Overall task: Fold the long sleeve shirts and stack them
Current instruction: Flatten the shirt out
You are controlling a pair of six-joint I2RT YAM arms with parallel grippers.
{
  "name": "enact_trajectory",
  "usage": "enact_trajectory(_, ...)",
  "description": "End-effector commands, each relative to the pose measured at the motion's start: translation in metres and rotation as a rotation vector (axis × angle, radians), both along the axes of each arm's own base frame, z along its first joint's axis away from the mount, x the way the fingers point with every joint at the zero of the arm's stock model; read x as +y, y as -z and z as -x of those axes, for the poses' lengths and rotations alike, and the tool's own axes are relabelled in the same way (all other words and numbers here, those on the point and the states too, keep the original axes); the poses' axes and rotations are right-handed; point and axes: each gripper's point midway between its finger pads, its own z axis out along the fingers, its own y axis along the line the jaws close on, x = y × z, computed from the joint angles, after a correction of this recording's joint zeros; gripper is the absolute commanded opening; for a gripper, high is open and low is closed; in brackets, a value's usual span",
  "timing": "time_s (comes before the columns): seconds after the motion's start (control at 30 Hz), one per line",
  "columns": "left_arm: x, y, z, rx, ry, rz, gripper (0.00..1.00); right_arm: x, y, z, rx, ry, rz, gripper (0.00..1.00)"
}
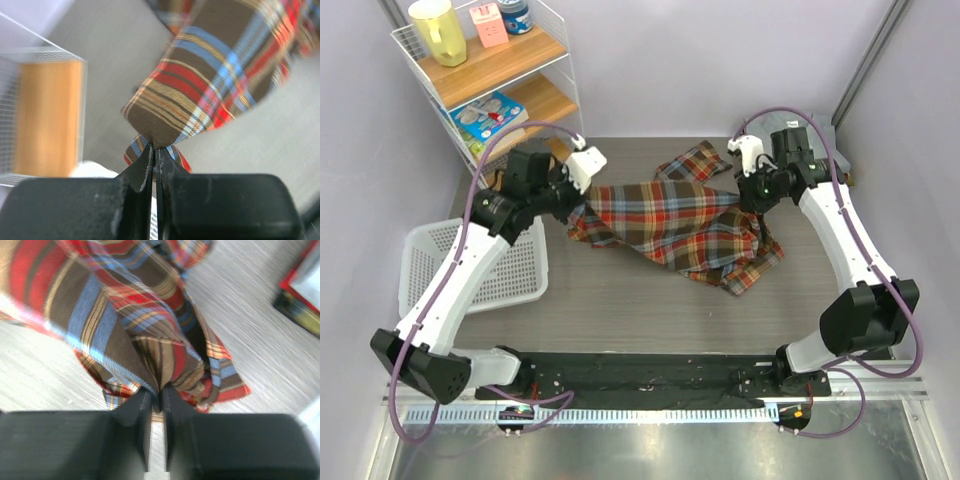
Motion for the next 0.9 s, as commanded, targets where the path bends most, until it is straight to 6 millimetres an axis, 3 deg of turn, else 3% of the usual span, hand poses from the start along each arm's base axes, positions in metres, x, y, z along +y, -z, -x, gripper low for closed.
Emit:
enact_trajectory(0.0, -0.002, 0.027, 0.057, 0.051, 0.224, -0.026, 0.00, 0.016, 0.003, 0.048, 0.056, -0.168, -0.066, 0.34)
enact_trajectory(0.03, 0.003, 0.037, 0.067, 0.061, 0.252, -0.055, 0.00, 0.018, 0.009, 0.063, 0.090, -0.215, -0.069, 0.41)
enact_trajectory(0.1, 0.015, 0.078, 0.091, 0.161, 0.319, -0.143, 0.00, 0.014, 0.026, 0.096, 0.184, -0.293, -0.059, 0.57)
enact_trajectory(0.17, 0.033, 0.118, 0.117, 0.258, 0.388, -0.252, 0.00, 0.005, 0.034, 0.105, 0.214, -0.275, -0.054, 0.67)
enact_trajectory(0.2, 0.039, 0.128, 0.122, 0.272, 0.401, -0.280, 0.00, 0.002, 0.032, 0.102, 0.205, -0.261, -0.070, 0.71)
enact_trajectory(0.27, 0.046, 0.143, 0.128, 0.287, 0.428, -0.325, 0.00, -0.011, 0.025, 0.084, 0.176, -0.169, -0.099, 0.78)
enact_trajectory(0.33, 0.051, 0.158, 0.136, 0.326, 0.443, -0.352, 0.00, -0.020, 0.027, 0.058, 0.191, -0.049, -0.138, 0.76)
enact_trajectory(0.4, 0.052, 0.169, 0.138, 0.362, 0.455, -0.366, 0.00, -0.019, 0.017, 0.032, 0.146, -0.005, -0.163, 0.73)
enact_trajectory(0.43, 0.051, 0.173, 0.140, 0.373, 0.465, -0.375, 0.00, -0.016, 0.022, 0.022, 0.175, 0.037, -0.192, 0.71)
enact_trajectory(0.5, 0.048, 0.182, 0.142, 0.392, 0.479, -0.387, 0.00, -0.009, 0.007, -0.003, 0.118, 0.055, -0.205, 0.68)
enact_trajectory(0.53, 0.046, 0.190, 0.149, 0.415, 0.503, -0.407, 0.00, 0.002, 0.011, -0.010, 0.137, 0.049, -0.192, 0.68)
enact_trajectory(0.57, 0.044, 0.196, 0.153, 0.423, 0.517, -0.420, 0.00, 0.021, 0.001, -0.018, 0.109, 0.005, -0.181, 0.67)
enact_trajectory(0.63, 0.047, 0.213, 0.165, 0.470, 0.540, -0.470, 0.00, 0.036, 0.001, -0.025, 0.108, -0.013, -0.148, 0.67)
enact_trajectory(0.7, 0.041, 0.223, 0.177, 0.466, 0.608, -0.524, 0.00, 0.055, 0.012, -0.032, 0.143, -0.036, -0.141, 0.67)
enact_trajectory(0.77, 0.047, 0.241, 0.192, 0.468, 0.664, -0.626, 0.00, 0.061, 0.034, -0.036, 0.197, -0.044, -0.110, 0.66)
enact_trajectory(0.87, 0.054, 0.250, 0.197, 0.460, 0.691, -0.675, 0.00, 0.071, 0.064, -0.027, 0.271, -0.076, -0.065, 0.66)
